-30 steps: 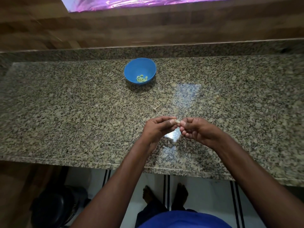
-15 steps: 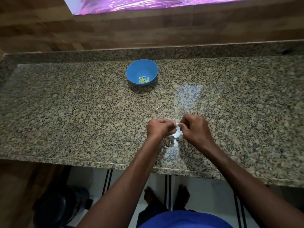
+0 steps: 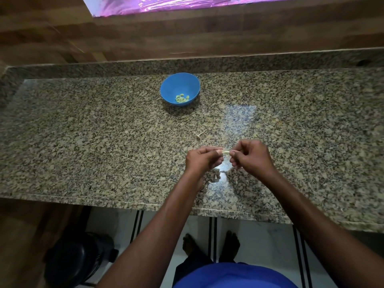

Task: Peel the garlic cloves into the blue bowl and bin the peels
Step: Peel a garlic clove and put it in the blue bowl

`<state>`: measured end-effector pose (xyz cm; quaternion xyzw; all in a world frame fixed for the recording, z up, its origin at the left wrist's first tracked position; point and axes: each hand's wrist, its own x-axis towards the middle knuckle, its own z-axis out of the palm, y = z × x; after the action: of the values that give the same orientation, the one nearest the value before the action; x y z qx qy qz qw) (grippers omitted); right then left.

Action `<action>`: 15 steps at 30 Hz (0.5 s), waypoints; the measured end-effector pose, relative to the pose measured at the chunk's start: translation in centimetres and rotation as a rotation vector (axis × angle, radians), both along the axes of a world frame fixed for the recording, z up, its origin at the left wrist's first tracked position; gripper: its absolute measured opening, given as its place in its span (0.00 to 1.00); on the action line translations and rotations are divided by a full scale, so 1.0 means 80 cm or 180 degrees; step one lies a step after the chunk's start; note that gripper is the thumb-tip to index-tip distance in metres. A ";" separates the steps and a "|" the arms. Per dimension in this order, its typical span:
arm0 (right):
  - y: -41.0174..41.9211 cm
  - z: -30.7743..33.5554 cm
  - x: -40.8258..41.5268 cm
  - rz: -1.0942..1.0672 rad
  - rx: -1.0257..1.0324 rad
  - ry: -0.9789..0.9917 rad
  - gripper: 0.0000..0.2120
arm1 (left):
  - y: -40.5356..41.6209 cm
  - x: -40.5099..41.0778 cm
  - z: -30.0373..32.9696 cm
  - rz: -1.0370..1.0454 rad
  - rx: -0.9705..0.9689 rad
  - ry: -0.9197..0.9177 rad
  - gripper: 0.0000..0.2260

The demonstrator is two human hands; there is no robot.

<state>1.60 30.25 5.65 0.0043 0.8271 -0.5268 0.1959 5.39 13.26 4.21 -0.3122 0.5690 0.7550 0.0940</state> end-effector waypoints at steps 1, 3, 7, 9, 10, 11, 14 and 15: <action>-0.002 0.000 0.002 0.0106 0.0340 0.0413 0.02 | -0.002 -0.002 0.002 0.0063 0.0193 -0.0156 0.04; -0.002 -0.001 0.003 0.0132 0.0399 0.0584 0.03 | -0.009 -0.005 0.003 -0.0013 0.0270 -0.0231 0.05; 0.005 -0.009 -0.002 -0.0163 -0.0120 0.0163 0.02 | -0.017 -0.004 -0.004 -0.0393 -0.0550 0.0079 0.05; 0.009 -0.011 -0.004 -0.0242 -0.0374 -0.0011 0.02 | -0.016 -0.003 -0.008 -0.0606 -0.1126 0.0237 0.06; 0.010 -0.011 -0.003 -0.0252 -0.0484 -0.0089 0.02 | -0.015 -0.003 -0.011 -0.0691 -0.1368 0.0280 0.06; 0.012 -0.012 -0.003 -0.0258 -0.0583 -0.0151 0.03 | -0.014 -0.003 -0.013 -0.0764 -0.1590 0.0299 0.07; 0.014 -0.010 0.000 -0.0216 -0.0680 -0.0174 0.03 | -0.009 -0.004 -0.019 -0.0880 -0.2121 0.0243 0.04; 0.015 -0.010 0.001 -0.0196 -0.0697 -0.0157 0.04 | -0.009 -0.004 -0.019 -0.0847 -0.2168 0.0219 0.04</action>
<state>1.70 31.44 4.84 0.0213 0.7591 -0.6195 0.1991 5.06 12.56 2.68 -0.2234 0.8262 0.5134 0.0629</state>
